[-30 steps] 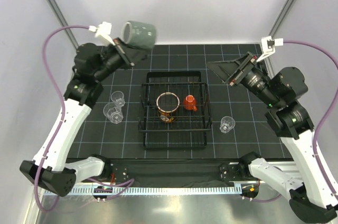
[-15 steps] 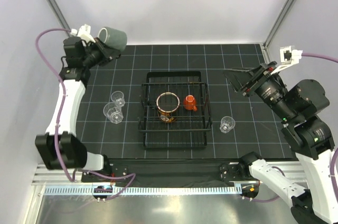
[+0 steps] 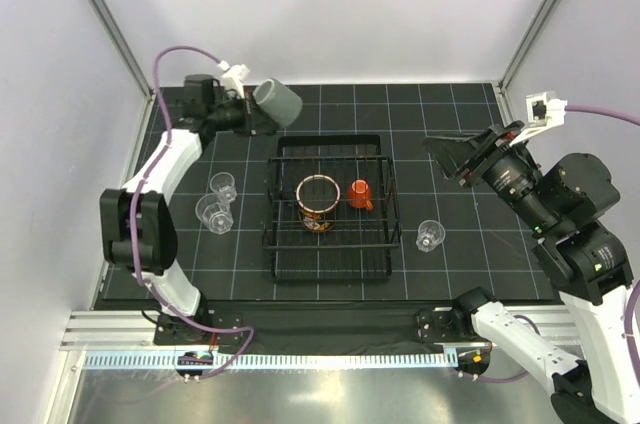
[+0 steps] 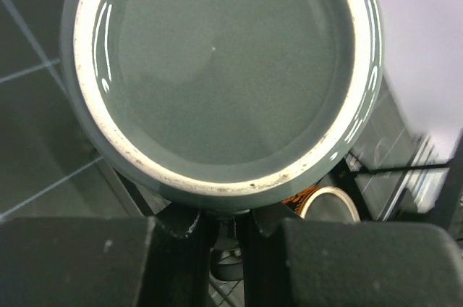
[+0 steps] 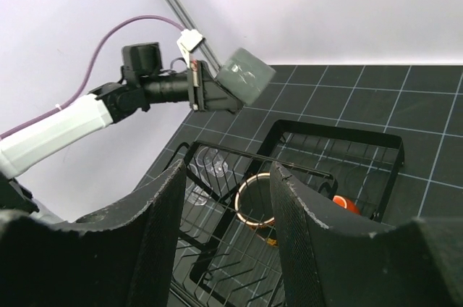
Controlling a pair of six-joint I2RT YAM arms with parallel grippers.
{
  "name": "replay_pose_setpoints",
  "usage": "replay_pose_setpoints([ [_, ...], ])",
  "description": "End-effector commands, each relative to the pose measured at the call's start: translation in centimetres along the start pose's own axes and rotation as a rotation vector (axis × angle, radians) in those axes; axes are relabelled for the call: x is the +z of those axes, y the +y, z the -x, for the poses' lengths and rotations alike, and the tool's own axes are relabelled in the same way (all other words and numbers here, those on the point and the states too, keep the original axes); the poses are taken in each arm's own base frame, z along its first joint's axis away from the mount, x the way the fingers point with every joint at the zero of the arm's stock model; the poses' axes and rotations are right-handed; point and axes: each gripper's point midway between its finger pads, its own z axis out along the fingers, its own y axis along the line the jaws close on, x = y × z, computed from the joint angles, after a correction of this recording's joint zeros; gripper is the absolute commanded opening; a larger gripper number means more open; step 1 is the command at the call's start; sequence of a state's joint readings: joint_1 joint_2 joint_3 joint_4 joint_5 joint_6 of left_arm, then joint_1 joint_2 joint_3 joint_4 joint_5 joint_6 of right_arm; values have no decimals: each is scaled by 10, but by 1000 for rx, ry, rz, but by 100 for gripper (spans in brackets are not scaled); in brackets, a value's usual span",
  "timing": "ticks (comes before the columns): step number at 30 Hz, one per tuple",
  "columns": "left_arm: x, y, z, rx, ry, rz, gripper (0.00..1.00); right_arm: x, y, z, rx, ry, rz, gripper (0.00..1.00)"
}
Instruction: Load the cups into the dish rack
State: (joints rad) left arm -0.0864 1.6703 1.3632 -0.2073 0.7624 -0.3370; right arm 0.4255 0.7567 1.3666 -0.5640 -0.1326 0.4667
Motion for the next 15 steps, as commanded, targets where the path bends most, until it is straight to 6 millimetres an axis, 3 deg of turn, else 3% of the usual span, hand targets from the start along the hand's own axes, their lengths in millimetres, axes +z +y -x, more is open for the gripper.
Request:
replay_pose_setpoints([
  [1, 18, -28, 2, 255, 33, -124, 0, -7, -2, 7, -35, -32, -14, 52],
  [3, 33, -20, -17, 274, 126, -105, 0, -9, -5, 7, -45, -35, -32, 52],
  [11, 67, -18, -70, 352, 260, -74, 0, -8, -9, 4, -50, -31, -44, 52],
  [15, 77, -17, -84, 376, 293, -25, 0, -7, -9, 0, -43, -21, -37, 52],
])
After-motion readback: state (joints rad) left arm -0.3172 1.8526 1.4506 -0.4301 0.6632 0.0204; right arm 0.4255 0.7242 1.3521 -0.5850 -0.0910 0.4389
